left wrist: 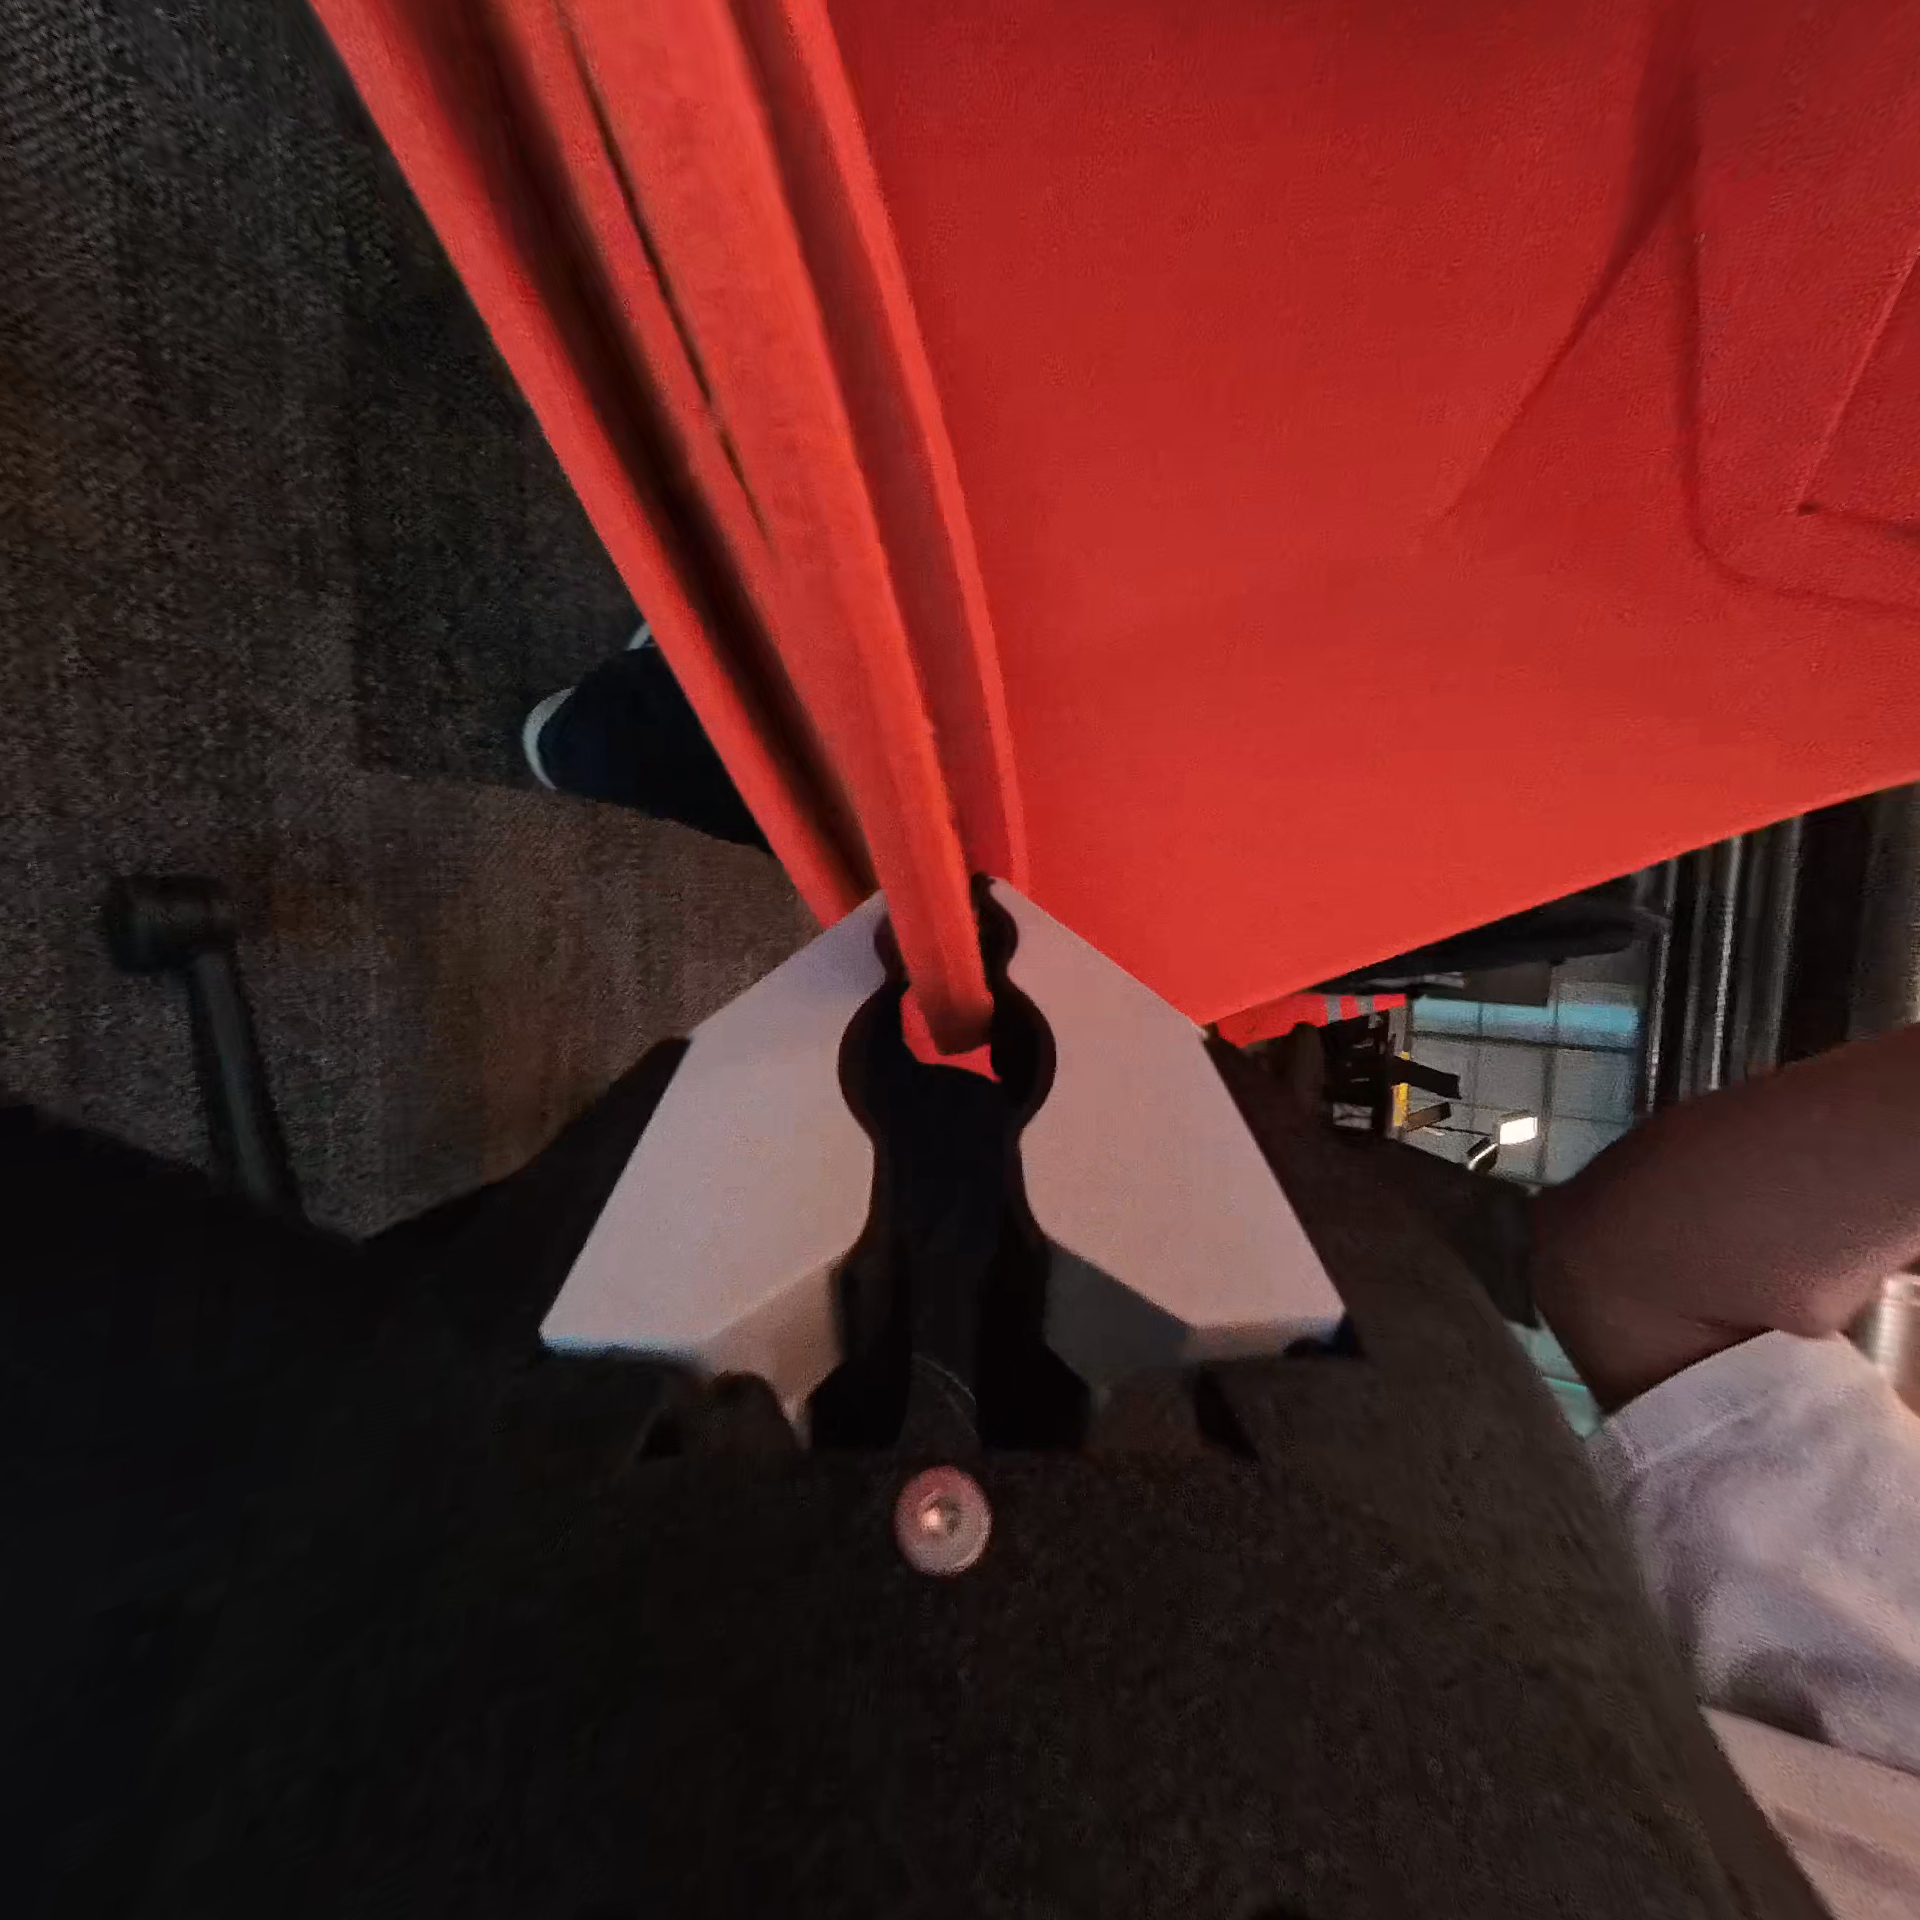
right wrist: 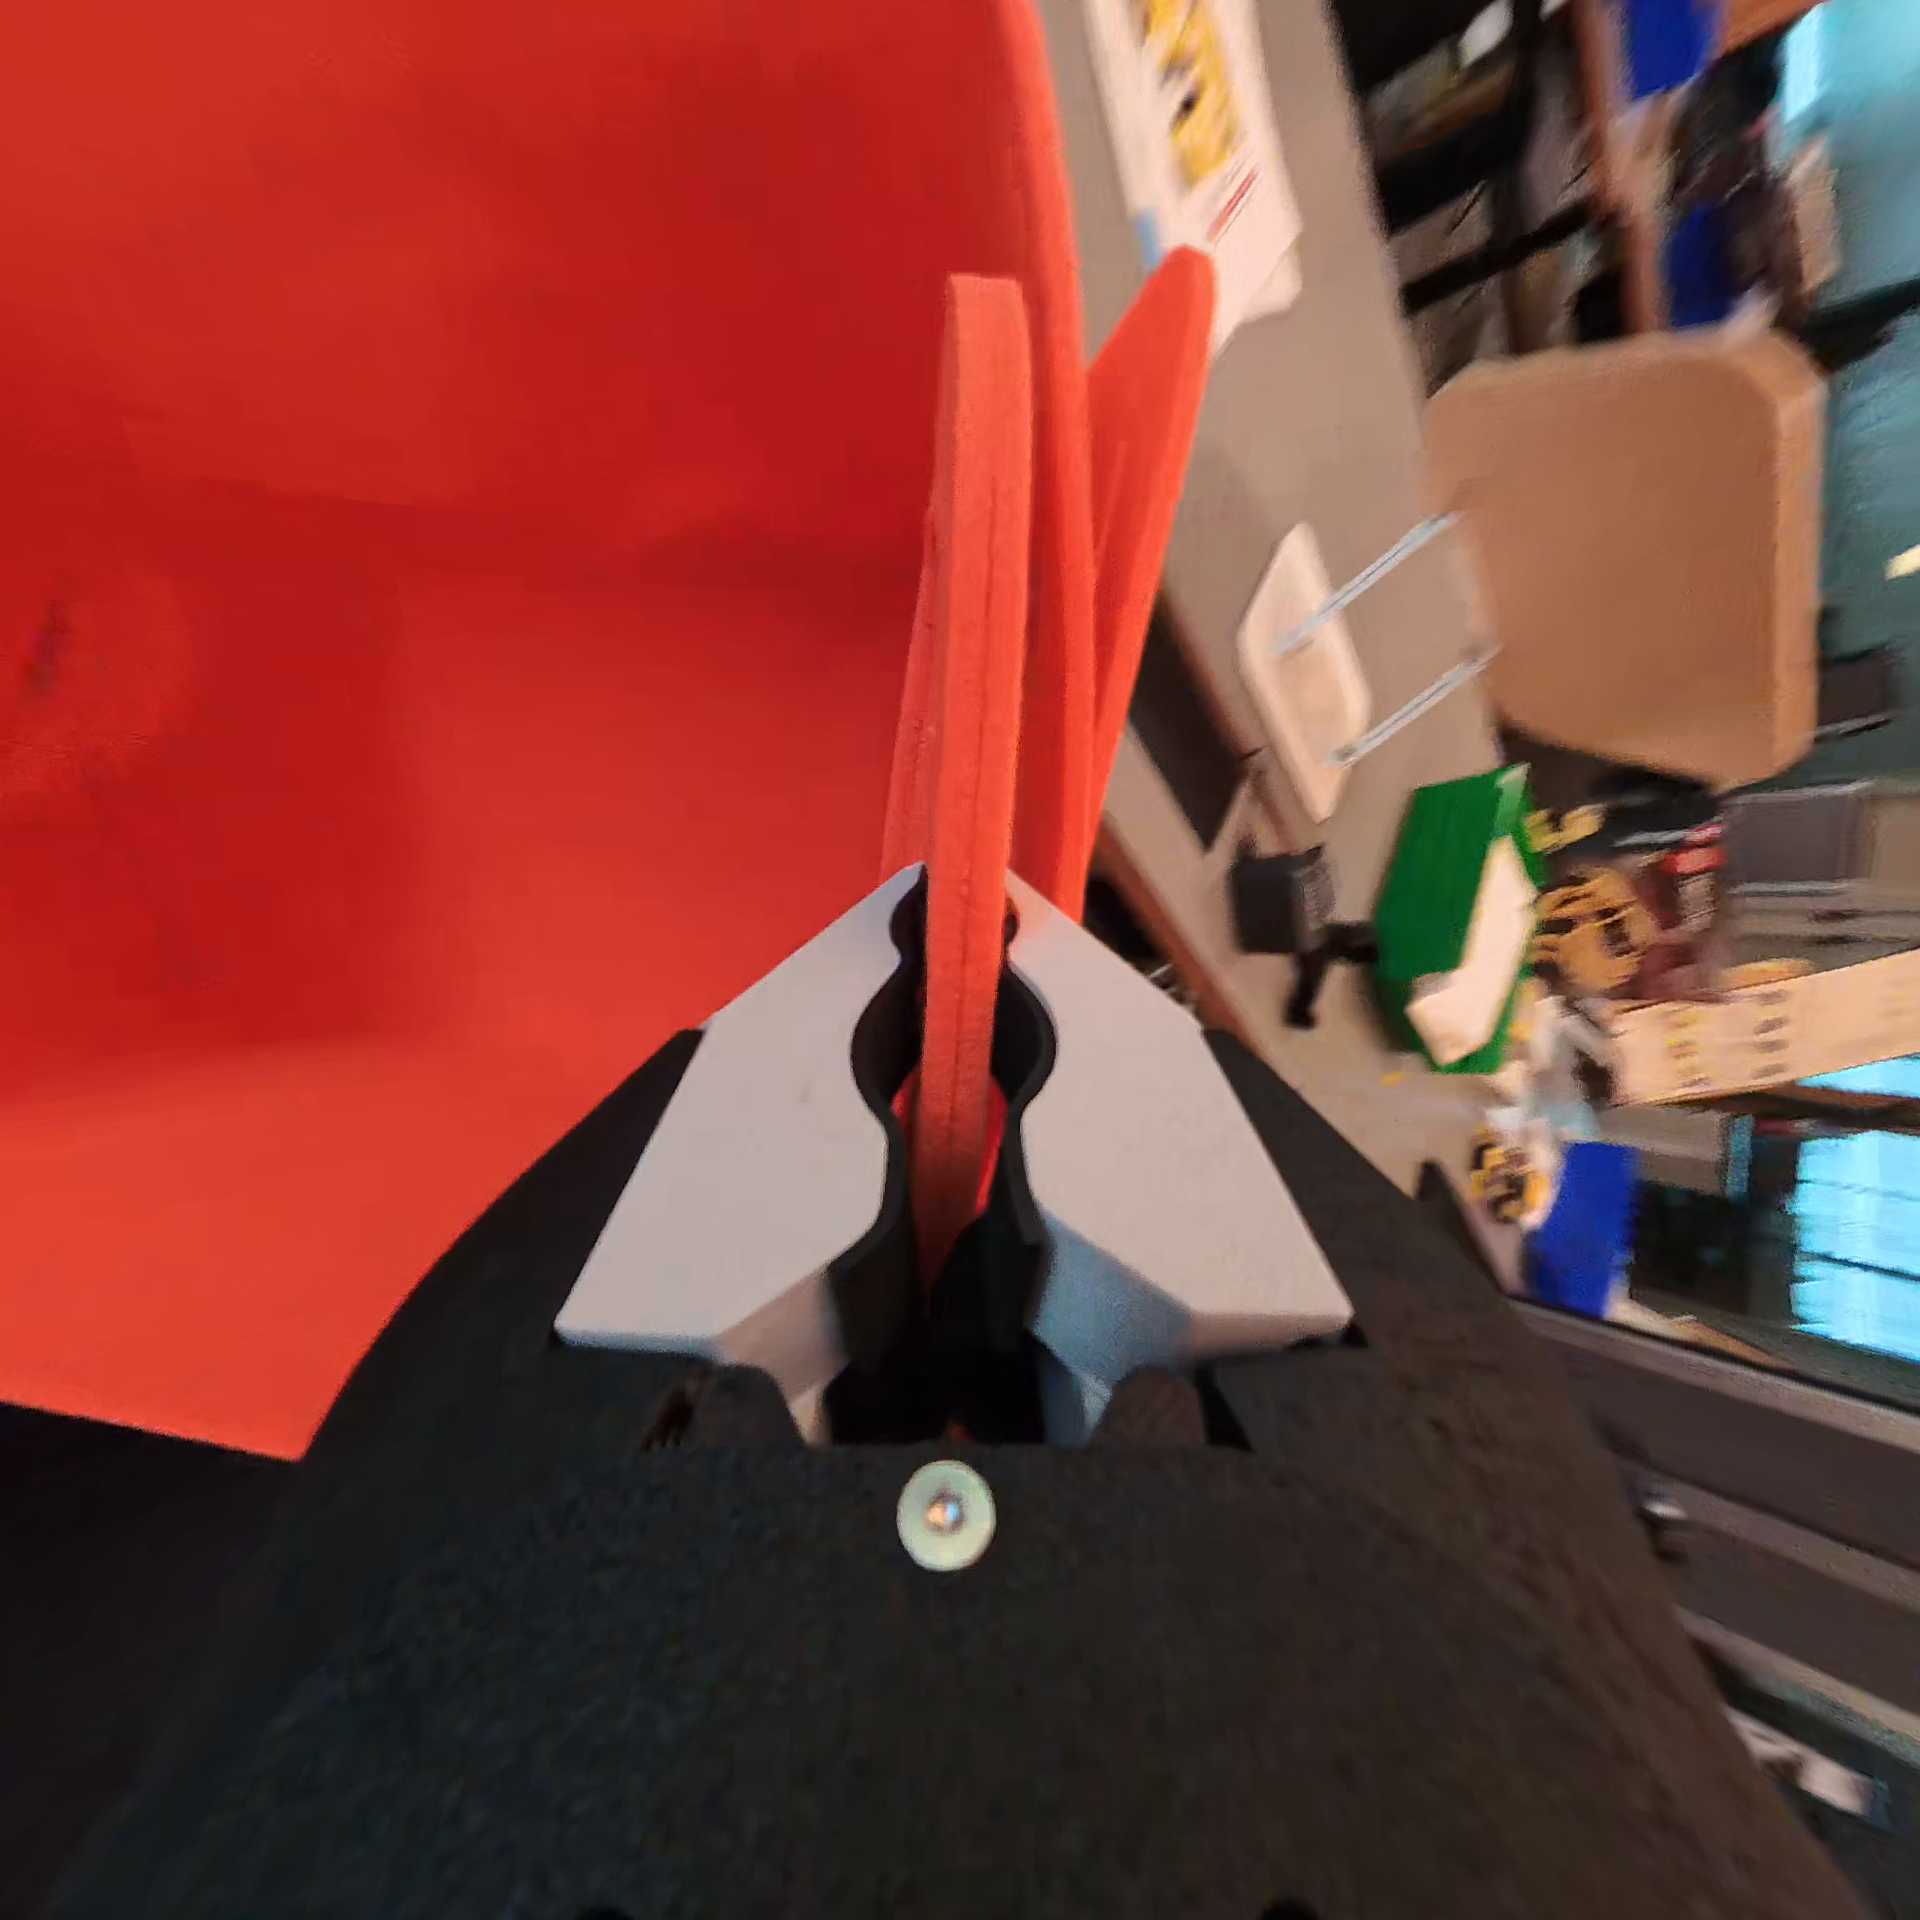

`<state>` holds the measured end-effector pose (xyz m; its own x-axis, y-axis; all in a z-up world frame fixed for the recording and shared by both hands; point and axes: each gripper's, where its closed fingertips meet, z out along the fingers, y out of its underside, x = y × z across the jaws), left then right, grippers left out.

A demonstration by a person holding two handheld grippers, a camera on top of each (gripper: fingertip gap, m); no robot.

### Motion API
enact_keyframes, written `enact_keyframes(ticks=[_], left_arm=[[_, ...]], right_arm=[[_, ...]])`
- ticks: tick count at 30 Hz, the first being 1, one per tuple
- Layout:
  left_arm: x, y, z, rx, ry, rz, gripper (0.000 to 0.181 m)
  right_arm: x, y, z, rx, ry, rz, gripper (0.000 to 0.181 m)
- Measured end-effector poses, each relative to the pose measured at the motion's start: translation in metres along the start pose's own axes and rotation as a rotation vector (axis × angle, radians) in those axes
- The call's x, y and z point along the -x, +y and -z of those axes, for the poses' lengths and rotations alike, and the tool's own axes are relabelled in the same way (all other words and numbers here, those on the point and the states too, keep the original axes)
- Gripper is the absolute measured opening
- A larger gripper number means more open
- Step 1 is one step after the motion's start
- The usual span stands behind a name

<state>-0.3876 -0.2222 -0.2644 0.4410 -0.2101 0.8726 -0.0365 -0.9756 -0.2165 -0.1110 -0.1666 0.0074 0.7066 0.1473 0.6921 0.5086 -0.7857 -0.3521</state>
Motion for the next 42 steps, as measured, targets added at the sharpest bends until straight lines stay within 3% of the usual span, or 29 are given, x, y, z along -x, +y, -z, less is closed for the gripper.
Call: enact_keyframes(ticks=[5, 10, 13, 16, 23, 28, 33, 36, 39, 42], left_arm=[[0.062, -0.036, -0.026, 0.108, -0.186, -0.114, 0.008], [0.150, -0.104, -0.106, 0.252, -0.370, -0.183, 0.007], [0.209, -0.157, -0.160, 0.366, -0.489, -0.282, 0.007], [0.255, -0.228, -0.204, 0.437, -0.576, -0.389, 0.007], [0.317, -0.396, -0.301, 0.246, -0.518, -0.318, 0.008], [0.340, -0.488, -0.350, 0.178, -0.535, -0.371, 0.008], [0.356, -0.540, -0.386, 0.159, -0.507, -0.347, 0.008], [0.348, -0.551, -0.394, 0.185, -0.470, -0.300, 0.008], [0.352, -0.541, -0.389, 0.299, -0.533, -0.396, 0.008], [0.352, -0.529, -0.385, 0.327, -0.530, -0.391, 0.009]], right_arm=[[0.061, 0.111, -0.136, 0.142, -0.220, -0.189, 0.004], [0.171, 0.189, -0.308, 0.259, -0.434, -0.342, 0.004], [0.221, 0.192, -0.408, 0.244, -0.575, -0.460, 0.004], [0.244, 0.179, -0.489, 0.309, -0.727, -0.588, 0.004], [0.206, 0.110, -0.659, 0.143, -0.618, -0.742, 0.003], [0.188, 0.070, -0.735, 0.100, -0.571, -0.785, 0.003], [0.183, 0.047, -0.778, 0.142, -0.585, -0.748, 0.004], [0.181, 0.046, -0.792, 0.187, -0.646, -0.795, 0.006], [0.181, 0.045, -0.797, 0.216, -0.732, -0.844, 0.008], [0.186, 0.040, -0.796, 0.227, -0.822, -0.883, 0.010]])
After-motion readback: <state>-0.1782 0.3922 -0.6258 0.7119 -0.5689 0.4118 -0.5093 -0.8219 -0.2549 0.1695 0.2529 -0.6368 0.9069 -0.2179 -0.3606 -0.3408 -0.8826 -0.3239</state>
